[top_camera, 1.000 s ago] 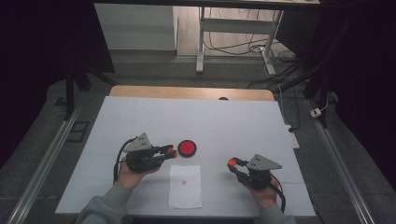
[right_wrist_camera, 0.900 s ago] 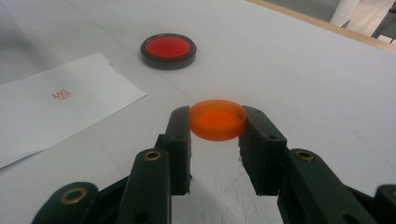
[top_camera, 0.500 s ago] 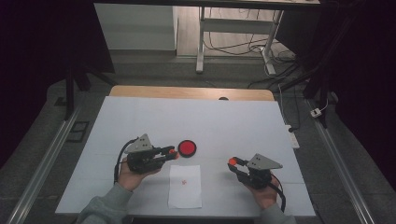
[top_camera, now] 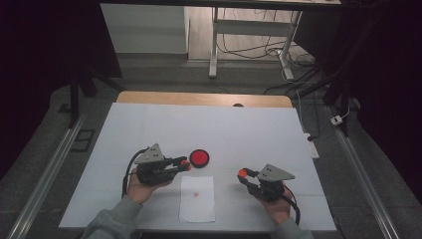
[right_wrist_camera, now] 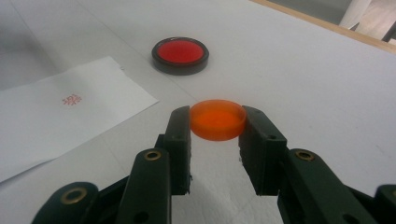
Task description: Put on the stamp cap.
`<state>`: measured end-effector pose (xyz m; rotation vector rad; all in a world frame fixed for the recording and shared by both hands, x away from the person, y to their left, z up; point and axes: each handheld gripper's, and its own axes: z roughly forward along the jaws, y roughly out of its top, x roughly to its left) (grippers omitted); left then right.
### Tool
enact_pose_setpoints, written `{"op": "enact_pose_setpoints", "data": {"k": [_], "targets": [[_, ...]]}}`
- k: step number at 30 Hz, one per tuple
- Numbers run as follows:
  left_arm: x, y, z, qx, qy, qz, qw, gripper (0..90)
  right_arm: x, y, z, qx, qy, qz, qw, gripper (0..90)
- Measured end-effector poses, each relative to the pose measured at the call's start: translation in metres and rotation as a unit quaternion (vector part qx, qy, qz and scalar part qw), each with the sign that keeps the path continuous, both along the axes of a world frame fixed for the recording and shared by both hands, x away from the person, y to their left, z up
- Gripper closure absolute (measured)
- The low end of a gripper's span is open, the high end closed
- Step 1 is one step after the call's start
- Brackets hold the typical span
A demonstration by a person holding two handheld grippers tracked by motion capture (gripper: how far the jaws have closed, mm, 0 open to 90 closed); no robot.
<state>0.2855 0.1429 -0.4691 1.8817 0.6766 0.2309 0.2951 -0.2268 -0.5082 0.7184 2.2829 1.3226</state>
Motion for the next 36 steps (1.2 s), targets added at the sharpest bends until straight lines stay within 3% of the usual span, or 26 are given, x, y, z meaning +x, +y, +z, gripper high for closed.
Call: {"op": "enact_pose_setpoints", "data": {"k": [16,24,36], "targets": [[0.000,-0.003,-0.003,0.009,0.005,-0.003,0.9999,72.3,-0.002,0.027,-0.004,-0.011,0.007,0.031,0.9994,64.3],[0.000,-0.004,-0.004,0.009,0.006,-0.005,0.9999,72.3,-0.005,0.042,-0.006,0.000,0.014,0.050,0.9987,64.3],[0.000,-0.007,-0.004,0.009,0.007,-0.007,0.9999,72.3,-0.008,0.058,-0.009,-0.006,0.016,0.067,0.9976,64.3]]}}
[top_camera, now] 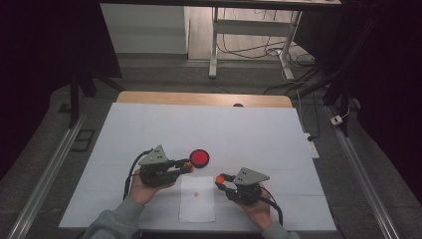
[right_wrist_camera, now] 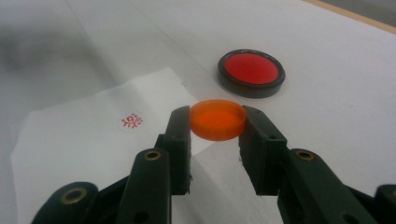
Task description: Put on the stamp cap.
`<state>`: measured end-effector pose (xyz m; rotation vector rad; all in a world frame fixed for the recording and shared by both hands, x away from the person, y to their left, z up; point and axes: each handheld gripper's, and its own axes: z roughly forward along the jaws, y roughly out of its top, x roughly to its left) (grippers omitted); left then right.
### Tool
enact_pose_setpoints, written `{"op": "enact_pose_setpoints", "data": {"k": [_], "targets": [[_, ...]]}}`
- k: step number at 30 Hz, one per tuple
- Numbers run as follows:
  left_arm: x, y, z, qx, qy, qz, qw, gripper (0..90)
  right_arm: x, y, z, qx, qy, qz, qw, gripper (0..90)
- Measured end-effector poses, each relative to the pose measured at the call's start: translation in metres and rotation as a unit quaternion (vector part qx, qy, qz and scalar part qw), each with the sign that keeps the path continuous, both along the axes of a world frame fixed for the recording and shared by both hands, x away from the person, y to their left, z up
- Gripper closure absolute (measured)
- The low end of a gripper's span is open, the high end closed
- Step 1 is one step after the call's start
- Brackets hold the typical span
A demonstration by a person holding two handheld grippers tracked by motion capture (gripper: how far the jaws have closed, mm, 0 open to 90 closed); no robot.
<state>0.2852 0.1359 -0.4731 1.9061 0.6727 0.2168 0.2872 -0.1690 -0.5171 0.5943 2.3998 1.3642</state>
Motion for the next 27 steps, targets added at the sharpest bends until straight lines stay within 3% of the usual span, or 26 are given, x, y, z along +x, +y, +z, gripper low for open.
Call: {"op": "enact_pose_setpoints", "data": {"k": [27], "targets": [[0.001,-0.003,-0.003,0.002,0.005,-0.003,1.0000,72.2,-0.007,0.031,-0.006,-0.007,0.007,0.039,0.9992,64.3]]}}
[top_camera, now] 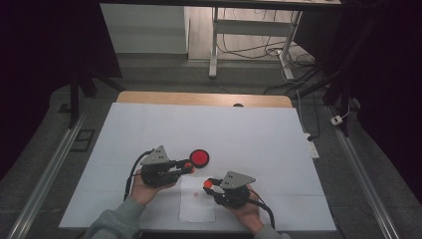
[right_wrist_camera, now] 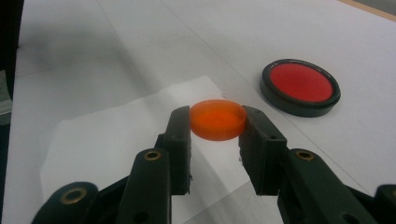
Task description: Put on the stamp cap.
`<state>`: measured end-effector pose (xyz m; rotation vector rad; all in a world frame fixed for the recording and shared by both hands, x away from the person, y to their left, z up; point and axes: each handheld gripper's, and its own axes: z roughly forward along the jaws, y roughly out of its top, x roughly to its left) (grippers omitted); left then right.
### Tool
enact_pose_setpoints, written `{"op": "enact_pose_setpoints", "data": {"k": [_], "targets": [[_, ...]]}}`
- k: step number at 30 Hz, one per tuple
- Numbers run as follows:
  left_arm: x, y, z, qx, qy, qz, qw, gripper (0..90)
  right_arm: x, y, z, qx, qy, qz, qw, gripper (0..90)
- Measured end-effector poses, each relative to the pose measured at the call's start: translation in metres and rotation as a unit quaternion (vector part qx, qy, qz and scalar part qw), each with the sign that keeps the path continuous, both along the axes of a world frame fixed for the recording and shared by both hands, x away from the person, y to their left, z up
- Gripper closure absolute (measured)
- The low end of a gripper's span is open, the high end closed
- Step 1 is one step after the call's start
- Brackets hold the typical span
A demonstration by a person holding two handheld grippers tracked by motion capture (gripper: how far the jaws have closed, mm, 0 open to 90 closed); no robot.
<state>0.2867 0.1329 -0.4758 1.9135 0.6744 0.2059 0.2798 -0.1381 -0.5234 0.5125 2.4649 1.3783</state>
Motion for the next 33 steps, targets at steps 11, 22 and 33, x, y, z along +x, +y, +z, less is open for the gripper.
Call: {"op": "enact_pose_setpoints", "data": {"k": [11,22,33], "targets": [[0.000,-0.014,0.000,-0.009,0.002,-0.016,0.9998,72.3,0.000,0.000,0.000,-0.001,0.000,0.000,1.0000,64.3],[-0.001,-0.031,-0.005,-0.004,0.008,-0.037,0.9993,72.2,0.000,0.000,0.000,0.000,0.000,0.001,1.0000,64.3],[-0.002,-0.042,-0.010,0.003,0.010,-0.047,0.9988,72.2,0.000,0.001,-0.001,0.001,0.001,0.001,1.0000,64.3]]}}
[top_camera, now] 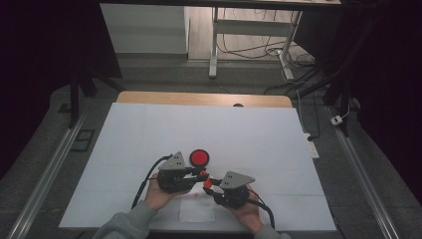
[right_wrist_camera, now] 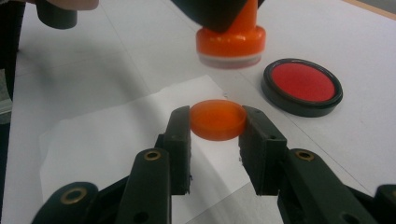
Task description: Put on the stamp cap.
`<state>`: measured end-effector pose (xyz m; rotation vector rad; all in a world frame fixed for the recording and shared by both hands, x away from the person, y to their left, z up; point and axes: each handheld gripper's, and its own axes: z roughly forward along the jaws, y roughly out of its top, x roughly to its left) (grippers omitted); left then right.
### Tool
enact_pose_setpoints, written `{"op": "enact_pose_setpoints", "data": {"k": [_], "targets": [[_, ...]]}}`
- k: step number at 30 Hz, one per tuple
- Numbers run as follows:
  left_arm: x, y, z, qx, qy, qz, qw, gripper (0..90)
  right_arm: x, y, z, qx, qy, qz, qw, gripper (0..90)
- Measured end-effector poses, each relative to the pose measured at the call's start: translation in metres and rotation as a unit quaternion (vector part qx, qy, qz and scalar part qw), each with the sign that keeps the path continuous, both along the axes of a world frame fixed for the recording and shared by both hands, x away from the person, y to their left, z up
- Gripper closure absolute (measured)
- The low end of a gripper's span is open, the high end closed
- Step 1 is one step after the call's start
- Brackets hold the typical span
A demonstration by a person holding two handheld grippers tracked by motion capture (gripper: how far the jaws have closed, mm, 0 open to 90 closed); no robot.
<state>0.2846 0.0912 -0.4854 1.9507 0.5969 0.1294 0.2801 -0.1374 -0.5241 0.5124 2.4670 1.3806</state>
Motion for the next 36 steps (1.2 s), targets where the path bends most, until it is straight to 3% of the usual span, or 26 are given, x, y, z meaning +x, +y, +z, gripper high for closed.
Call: {"op": "enact_pose_setpoints", "data": {"k": [36], "targets": [[0.000,-0.011,-0.013,0.018,0.010,-0.011,0.9997,72.2,0.000,-0.002,0.001,0.004,-0.002,0.000,1.0000,64.3]]}}
